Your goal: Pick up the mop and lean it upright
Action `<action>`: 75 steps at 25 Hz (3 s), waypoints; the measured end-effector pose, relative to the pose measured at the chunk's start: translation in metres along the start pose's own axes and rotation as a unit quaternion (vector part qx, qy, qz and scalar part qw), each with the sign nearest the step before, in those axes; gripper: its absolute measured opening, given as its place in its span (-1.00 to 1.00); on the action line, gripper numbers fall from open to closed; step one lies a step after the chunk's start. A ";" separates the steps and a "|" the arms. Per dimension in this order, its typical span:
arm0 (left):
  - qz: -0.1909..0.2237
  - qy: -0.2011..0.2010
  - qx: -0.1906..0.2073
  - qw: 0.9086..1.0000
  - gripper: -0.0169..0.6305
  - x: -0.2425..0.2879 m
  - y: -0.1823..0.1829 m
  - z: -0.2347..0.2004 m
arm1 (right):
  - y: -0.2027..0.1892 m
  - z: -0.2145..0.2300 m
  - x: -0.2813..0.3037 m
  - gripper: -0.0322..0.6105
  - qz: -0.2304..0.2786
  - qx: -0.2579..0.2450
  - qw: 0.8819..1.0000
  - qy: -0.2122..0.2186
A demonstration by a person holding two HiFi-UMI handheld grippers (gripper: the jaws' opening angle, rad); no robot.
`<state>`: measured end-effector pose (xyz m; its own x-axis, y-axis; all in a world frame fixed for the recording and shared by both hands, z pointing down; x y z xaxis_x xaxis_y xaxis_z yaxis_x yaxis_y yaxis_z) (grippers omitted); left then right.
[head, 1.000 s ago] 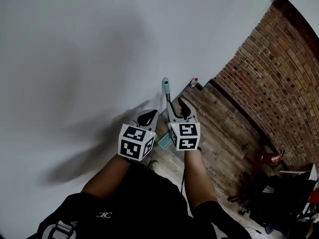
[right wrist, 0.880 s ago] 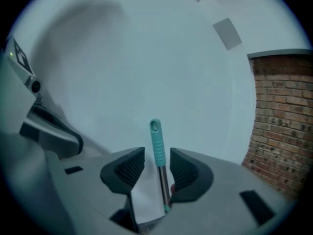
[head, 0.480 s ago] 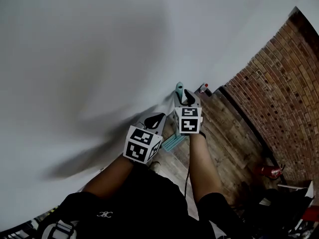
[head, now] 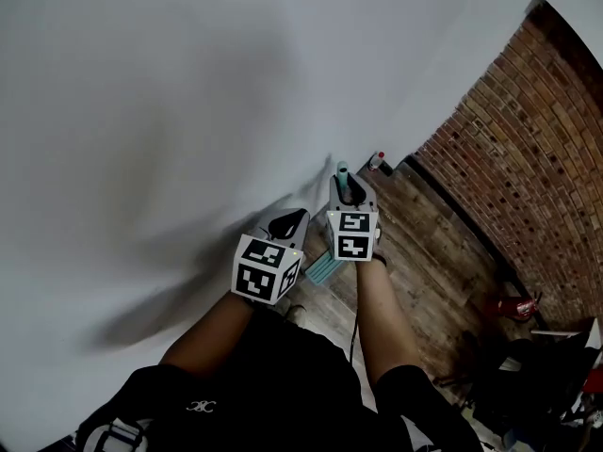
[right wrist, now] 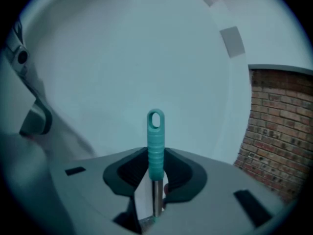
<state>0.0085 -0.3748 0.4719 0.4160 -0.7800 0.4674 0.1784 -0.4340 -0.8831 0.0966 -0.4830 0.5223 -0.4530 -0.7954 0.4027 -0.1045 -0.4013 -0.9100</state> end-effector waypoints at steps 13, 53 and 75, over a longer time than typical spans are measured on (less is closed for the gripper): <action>0.028 -0.071 0.039 0.996 -0.96 0.031 0.030 0.039 | -0.023 0.057 -0.103 -0.56 0.039 0.061 0.993 -0.089; 0.041 -0.147 0.089 0.984 -0.96 0.073 0.048 0.105 | -0.052 0.111 -0.191 -0.56 0.084 0.141 0.970 -0.180; 0.060 -0.103 0.043 0.992 -0.96 0.062 0.060 0.073 | -0.039 0.101 -0.160 -0.56 0.085 0.124 0.978 -0.146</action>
<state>0.1102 -0.4165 0.4454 0.6112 -0.7111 0.3475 0.1879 -0.2962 -0.9365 0.2629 -0.3858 0.5030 -0.1683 -0.9417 0.2914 0.1851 -0.3205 -0.9290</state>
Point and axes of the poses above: the fingertips, and each gripper's own axes: x forward along the fingers, z to its right, y out of its top, the point moved 4 cm from there along -x, backward along the fingers, and after that the axes turned 14 degrees about x, right-handed, at the moved point
